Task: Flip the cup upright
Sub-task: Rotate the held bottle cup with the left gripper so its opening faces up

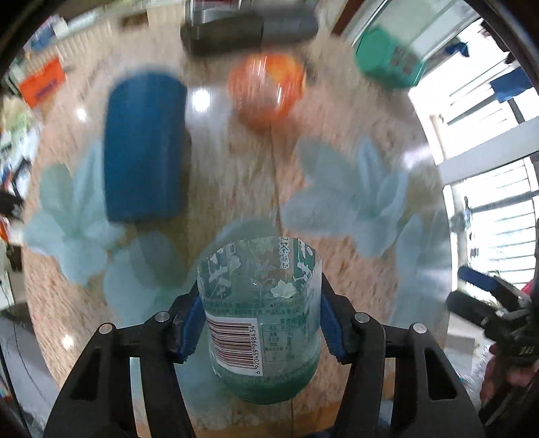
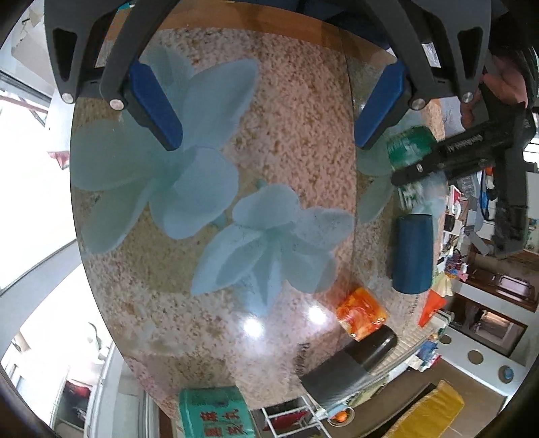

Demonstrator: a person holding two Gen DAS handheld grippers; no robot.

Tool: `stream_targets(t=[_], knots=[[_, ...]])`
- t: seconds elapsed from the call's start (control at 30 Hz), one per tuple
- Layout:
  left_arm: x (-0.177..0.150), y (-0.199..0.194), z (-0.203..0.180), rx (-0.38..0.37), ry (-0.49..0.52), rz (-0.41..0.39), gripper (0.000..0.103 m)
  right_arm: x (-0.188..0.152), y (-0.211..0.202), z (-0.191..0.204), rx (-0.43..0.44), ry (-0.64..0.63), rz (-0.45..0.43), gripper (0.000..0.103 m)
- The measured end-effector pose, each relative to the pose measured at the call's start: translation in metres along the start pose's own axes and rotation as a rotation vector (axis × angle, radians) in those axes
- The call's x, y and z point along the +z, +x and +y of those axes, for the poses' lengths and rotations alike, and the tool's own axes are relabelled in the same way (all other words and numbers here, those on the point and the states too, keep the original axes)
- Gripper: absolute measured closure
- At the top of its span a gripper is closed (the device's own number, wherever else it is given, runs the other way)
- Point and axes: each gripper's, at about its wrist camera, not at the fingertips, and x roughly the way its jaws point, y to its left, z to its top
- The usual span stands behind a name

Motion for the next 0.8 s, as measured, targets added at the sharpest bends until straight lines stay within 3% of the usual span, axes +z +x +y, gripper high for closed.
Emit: stream_targets(t=[0.2, 0.3, 0.43, 0.53, 0.8], knots=[[-0.004, -0.044, -0.011, -0.007, 0.048, -0.355, 0.039, -0.003, -0.019, 0.015, 0.056, -0.086, -0.093, 0.001], [-0.004, -0.047, -0.015, 0.002, 0.067, -0.5, 0.039, -0.007, -0.028, 0.021, 0.063, -0.128, -0.147, 0.001], [-0.017, -0.035, -0.031, 0.074, 0.144, -0.629, 0.038, -0.014, -0.029, 0.021, 0.049, -0.15, -0.179, 0.001], [-0.026, -0.014, -0.044, 0.108, 0.194, -0.652, 0.037, -0.02, -0.025, 0.016, 0.034, -0.14, -0.168, 0.001], [-0.044, 0.032, -0.056, 0.144, 0.236, -0.602, 0.037, -0.034, -0.017, 0.005, -0.012, -0.121, -0.13, 0.001]])
